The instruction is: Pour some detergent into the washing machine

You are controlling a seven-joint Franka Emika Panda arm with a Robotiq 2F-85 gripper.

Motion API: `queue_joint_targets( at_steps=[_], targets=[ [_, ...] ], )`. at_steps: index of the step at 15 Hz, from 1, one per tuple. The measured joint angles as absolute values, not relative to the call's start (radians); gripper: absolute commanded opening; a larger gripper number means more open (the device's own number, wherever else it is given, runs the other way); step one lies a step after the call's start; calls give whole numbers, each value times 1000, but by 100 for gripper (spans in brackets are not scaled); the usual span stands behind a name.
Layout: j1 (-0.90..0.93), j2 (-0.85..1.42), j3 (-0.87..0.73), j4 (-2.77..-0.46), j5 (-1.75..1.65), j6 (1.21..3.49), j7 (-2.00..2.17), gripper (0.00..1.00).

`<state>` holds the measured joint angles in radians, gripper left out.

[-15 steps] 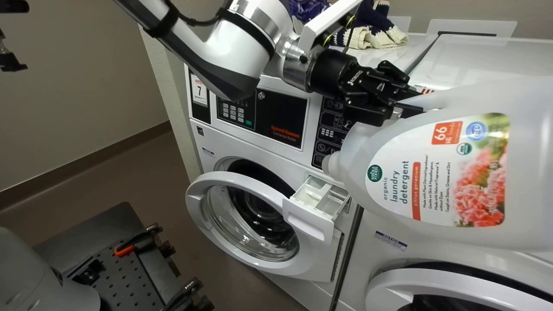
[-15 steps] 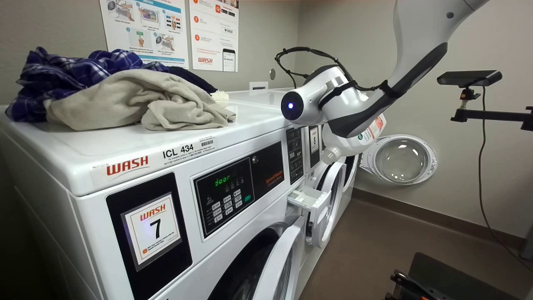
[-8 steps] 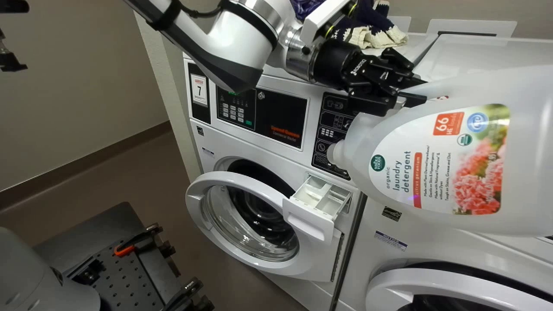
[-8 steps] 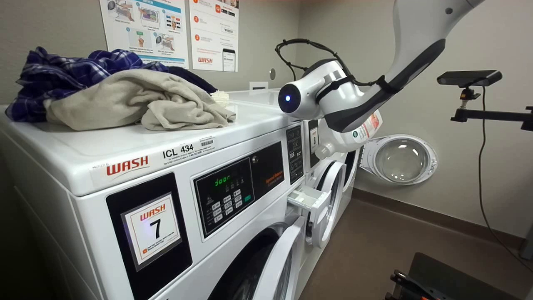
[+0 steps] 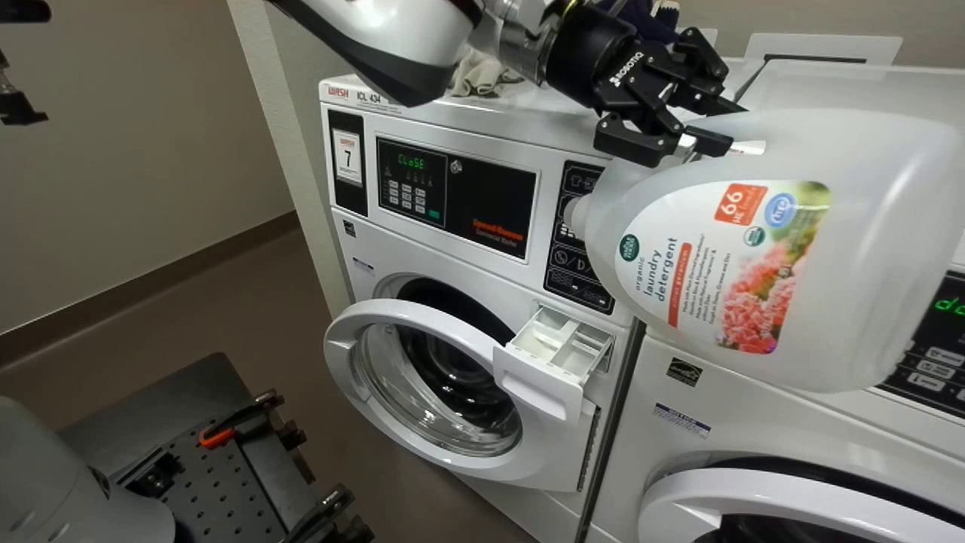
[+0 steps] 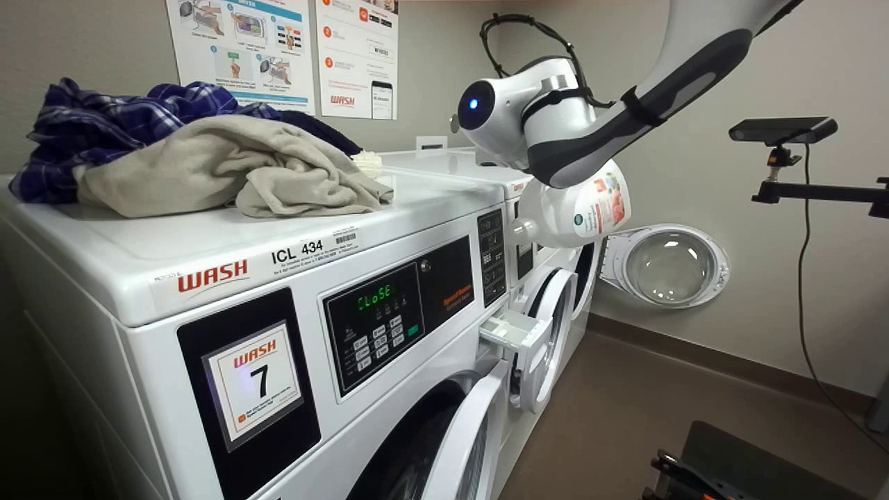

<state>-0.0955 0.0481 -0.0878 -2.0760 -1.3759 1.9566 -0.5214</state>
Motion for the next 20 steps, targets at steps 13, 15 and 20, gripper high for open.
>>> queue_joint_targets(
  at_steps=[13, 15, 20],
  targets=[
    [-97, -125, -119, -2039, -840, 2004, -423, 7],
    [-96, -133, -120, -2026, -758, 2032, -421, 7],
    [-90, -139, -117, -1954, -574, 2076, -421, 7]
  ],
)
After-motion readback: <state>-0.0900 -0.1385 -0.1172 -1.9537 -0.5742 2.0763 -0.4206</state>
